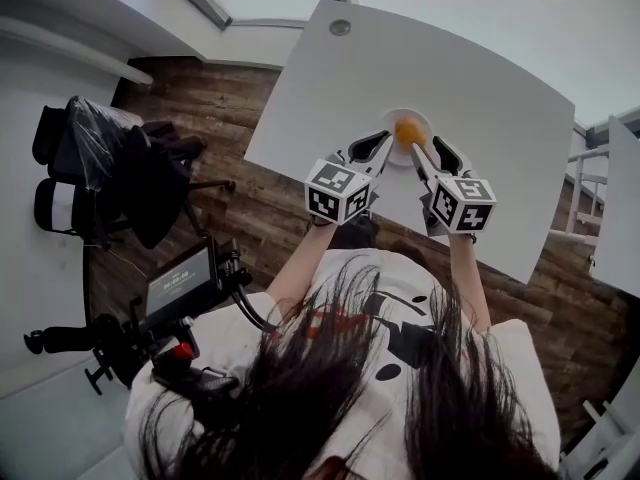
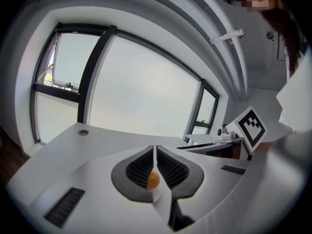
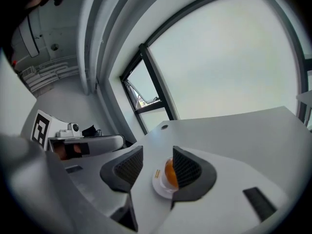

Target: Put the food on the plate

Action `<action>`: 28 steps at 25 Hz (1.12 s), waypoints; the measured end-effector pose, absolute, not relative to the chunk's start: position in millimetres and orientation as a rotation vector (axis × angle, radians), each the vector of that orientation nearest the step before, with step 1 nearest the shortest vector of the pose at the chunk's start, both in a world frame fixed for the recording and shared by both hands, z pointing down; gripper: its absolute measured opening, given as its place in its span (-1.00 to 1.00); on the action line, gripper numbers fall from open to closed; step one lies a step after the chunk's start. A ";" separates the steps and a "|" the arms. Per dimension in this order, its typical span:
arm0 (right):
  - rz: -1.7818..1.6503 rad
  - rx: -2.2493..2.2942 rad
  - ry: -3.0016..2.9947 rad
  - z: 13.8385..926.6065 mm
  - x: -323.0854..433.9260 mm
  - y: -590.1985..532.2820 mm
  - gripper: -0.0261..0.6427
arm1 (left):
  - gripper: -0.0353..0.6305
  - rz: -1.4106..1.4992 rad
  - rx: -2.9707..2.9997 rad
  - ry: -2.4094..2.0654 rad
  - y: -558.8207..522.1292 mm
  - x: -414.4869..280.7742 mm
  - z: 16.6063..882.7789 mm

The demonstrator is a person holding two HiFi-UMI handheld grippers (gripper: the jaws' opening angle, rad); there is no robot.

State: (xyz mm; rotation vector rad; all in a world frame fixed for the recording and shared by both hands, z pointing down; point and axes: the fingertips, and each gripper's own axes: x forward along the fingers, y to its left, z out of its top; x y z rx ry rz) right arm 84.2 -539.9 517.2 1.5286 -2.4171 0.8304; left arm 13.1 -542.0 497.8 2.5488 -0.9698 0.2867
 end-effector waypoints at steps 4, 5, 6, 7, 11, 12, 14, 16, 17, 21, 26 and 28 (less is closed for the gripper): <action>0.850 1.521 -2.472 506.6 104.7 -501.1 -0.47 | -0.88 0.261 2.566 -1.003 -505.3 40.0 484.3; 0.854 1.510 -2.490 504.0 112.9 -486.3 -0.47 | -0.88 0.260 2.575 -1.010 -490.0 51.4 481.0; 0.852 1.497 -2.507 501.5 120.1 -472.2 -0.47 | -0.88 0.261 2.583 -1.017 -474.7 61.8 478.3; 0.847 1.482 -2.523 499.3 124.8 -460.0 -0.47 | -0.88 0.265 2.589 -1.024 -460.8 69.8 476.6; 0.856 1.426 -2.567 496.5 127.0 -431.3 -0.47 | -0.88 0.298 2.584 -1.043 -420.7 80.6 480.5; 0.864 1.418 -2.574 496.7 127.3 -426.0 -0.47 | -0.88 0.309 2.578 -1.045 -412.8 81.9 483.0; 0.880 1.406 -2.582 497.4 128.9 -415.7 -0.47 | -0.88 0.329 2.567 -1.050 -398.5 84.2 487.5; 0.895 1.405 -2.584 498.1 130.2 -406.0 -0.47 | -0.88 0.344 2.559 -1.056 -386.5 84.4 489.7; 0.903 1.408 -2.582 498.9 130.6 -401.4 -0.47 | -0.88 0.348 2.557 -1.058 -381.3 83.8 490.0; 0.914 1.428 -2.560 505.3 133.1 -383.6 -0.47 | -0.88 0.351 2.551 -1.062 -365.3 81.7 490.7; 0.920 1.462 -2.544 505.3 137.4 -369.5 -0.47 | -0.88 0.354 2.573 -1.029 -350.9 86.6 486.9; 0.914 1.489 -2.534 503.6 135.5 -362.2 -0.47 | -0.88 0.349 2.580 -1.012 -340.5 83.8 484.7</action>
